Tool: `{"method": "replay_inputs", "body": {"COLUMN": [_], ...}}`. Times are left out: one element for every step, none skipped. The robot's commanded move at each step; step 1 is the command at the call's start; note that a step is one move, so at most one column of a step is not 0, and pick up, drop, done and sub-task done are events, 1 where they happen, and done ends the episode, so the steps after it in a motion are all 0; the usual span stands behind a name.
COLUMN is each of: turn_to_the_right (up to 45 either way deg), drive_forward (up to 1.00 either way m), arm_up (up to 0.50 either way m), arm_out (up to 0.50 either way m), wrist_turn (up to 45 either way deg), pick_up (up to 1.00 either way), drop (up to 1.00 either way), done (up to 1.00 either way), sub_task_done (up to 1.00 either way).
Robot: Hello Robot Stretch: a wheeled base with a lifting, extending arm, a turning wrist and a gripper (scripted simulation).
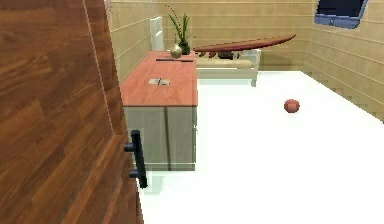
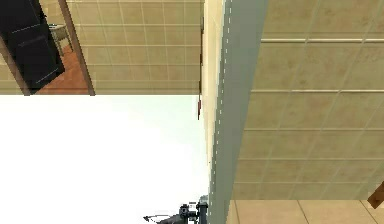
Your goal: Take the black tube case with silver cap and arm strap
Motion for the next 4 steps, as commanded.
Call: {"method": "replay_inputs", "body": {"turn_to_the_right": [0.0, 0.0, 0.0, 0.0], "drive_forward": [0.00, 0.00, 0.00, 0.00], "arm_up": [0.00, 0.00, 0.00, -0.30], "arm_out": [0.00, 0.00, 0.00, 0.00], "wrist_turn": [45.0, 45.0, 15.0, 0.0], "pick_up": [0.00, 0.00, 0.00, 0.00], "drop": [0.00, 0.00, 0.00, 0.00], "done": [0.00, 0.00, 0.00, 0.00], "sub_task_done": [0.00, 0.00, 0.00, 0.00]}}
